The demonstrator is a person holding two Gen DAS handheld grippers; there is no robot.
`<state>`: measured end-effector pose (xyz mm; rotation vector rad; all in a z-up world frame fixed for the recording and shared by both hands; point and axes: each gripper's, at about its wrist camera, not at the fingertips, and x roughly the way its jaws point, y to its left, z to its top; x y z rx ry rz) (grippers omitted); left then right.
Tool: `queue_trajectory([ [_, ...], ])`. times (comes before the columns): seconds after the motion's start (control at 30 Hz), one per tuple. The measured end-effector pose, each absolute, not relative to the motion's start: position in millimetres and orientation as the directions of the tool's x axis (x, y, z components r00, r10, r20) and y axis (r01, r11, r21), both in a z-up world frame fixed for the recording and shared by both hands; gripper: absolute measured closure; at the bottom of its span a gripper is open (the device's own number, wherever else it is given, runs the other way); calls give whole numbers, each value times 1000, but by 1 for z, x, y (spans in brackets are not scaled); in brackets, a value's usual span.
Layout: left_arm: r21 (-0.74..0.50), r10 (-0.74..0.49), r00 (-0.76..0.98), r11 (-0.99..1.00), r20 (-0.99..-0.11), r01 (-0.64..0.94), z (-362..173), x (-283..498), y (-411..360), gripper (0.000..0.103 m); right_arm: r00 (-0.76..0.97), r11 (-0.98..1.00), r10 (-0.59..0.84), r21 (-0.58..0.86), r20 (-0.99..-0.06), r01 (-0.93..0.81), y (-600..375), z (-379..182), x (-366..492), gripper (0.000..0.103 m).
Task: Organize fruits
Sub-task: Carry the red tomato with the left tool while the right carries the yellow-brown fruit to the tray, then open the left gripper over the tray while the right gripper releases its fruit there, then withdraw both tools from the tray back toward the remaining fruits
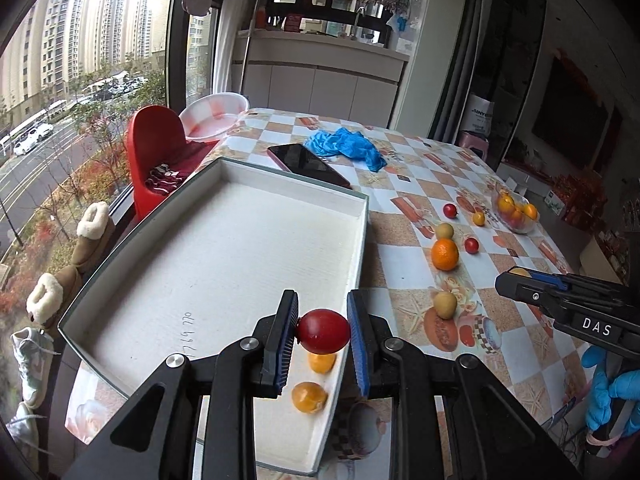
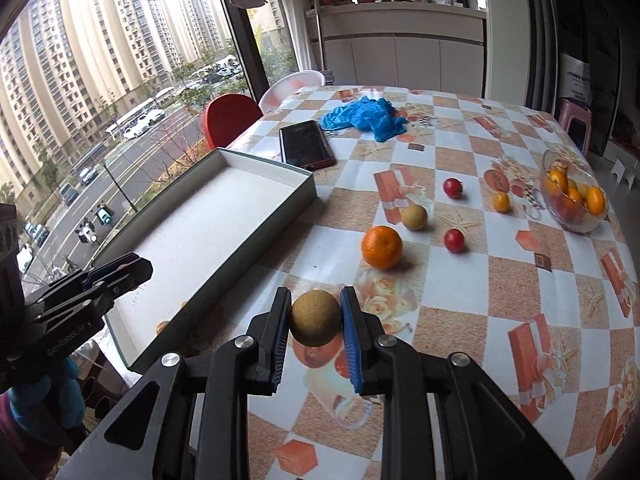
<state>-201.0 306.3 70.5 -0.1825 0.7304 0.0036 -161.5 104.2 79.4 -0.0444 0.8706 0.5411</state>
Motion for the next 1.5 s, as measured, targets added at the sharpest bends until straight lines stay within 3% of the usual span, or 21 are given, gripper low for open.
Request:
queue_trajectory([
  [0.8, -161, 45, 680, 958, -731, -236, 25, -178, 380, 76, 328, 748, 522, 238, -787, -620, 250, 49, -145, 75],
  [0.83, -154, 52, 680, 959, -732, -239, 25, -177, 381, 76, 319, 745, 514, 231, -796, -625, 253, 45, -145, 74],
  [0.9, -133, 70, 674, 961, -735, -244, 23, -175, 382, 76, 320, 746, 489, 199, -811, -635, 258, 39, -146, 57],
  [0.93, -121, 78, 669, 962, -740, -246, 22, -174, 382, 75, 327, 748, 474, 178, -817, -640, 258, 36, -148, 40],
  [0.97, -111, 88, 665, 962, -742, -251, 20, -173, 383, 74, 353, 758, 453, 145, -819, -636, 257, 35, -150, 38],
  [1.03, -89, 125, 654, 955, -747, -284, 16, -176, 387, 31, 352, 739, 469, 142, -810, -658, 253, 36, -152, 37],
  [1.13, -60, 155, 671, 956, -725, -286, 17, -182, 384, 24, 378, 721, 440, 70, -815, -689, 253, 38, -158, 34],
  [1.43, 19, 183, 648, 968, -739, -251, 11, -189, 369, 24, 426, 663, 370, -87, -825, -744, 251, 34, -173, 34],
  [1.5, 13, 178, 648, 968, -741, -251, 13, -190, 368, 24, 454, 678, 373, -96, -809, -729, 246, 39, -176, 28],
])
